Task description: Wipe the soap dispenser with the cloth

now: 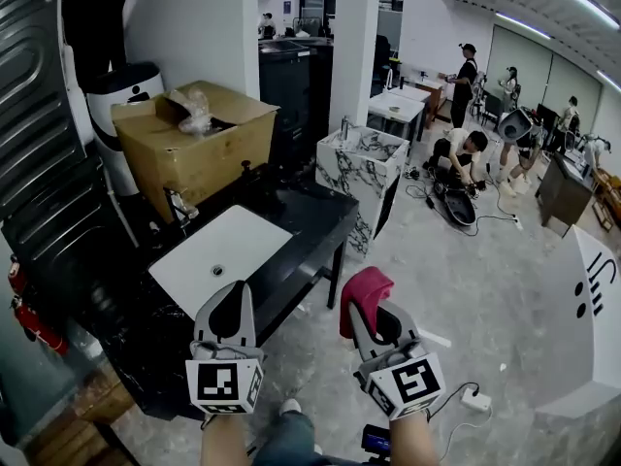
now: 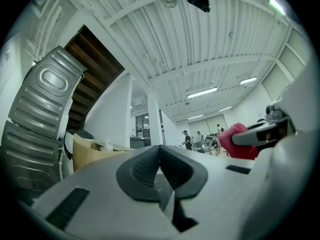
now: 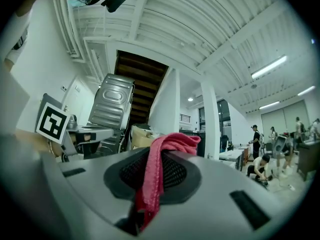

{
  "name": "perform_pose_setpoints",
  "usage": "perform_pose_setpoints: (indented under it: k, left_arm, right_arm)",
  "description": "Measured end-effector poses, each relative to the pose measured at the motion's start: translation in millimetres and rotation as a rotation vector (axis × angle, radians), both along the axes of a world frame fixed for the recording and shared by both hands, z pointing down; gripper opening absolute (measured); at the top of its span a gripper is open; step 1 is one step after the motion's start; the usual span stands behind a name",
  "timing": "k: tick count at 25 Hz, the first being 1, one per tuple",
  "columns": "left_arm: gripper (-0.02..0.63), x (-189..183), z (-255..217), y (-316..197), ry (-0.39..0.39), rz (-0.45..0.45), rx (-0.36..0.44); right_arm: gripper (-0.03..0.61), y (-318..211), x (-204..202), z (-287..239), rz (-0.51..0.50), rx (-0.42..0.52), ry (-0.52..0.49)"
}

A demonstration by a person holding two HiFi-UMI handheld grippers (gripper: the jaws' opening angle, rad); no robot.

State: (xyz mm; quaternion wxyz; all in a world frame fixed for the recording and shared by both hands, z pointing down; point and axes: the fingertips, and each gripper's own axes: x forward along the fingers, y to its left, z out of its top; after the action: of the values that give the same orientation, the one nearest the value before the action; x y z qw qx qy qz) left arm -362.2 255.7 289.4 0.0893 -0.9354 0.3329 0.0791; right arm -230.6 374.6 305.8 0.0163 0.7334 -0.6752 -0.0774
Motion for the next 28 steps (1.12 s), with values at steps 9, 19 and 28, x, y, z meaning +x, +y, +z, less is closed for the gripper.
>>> perform_pose_setpoints:
  k: [9, 19, 28]
  left_arm:
    - [0.012, 71.9, 10.8, -59.1, 0.014, -0.029, -0.025]
    - [0.012, 139.9, 19.6, -179.6, 0.062, -0.091, -0.091]
    - [0.012, 173.8, 16.9, -248.6, 0.019, -0.155, -0.070]
  right_arm:
    - [0.049, -48.0, 72.6, 14.8, -0.014, -0.005, -0.027]
    - [0.049, -169.8, 174.8, 22.2, -0.072, -0.031, -0.064]
    - [0.049, -267.8, 226.1, 25.2, -0.141, -0.019, -0.112]
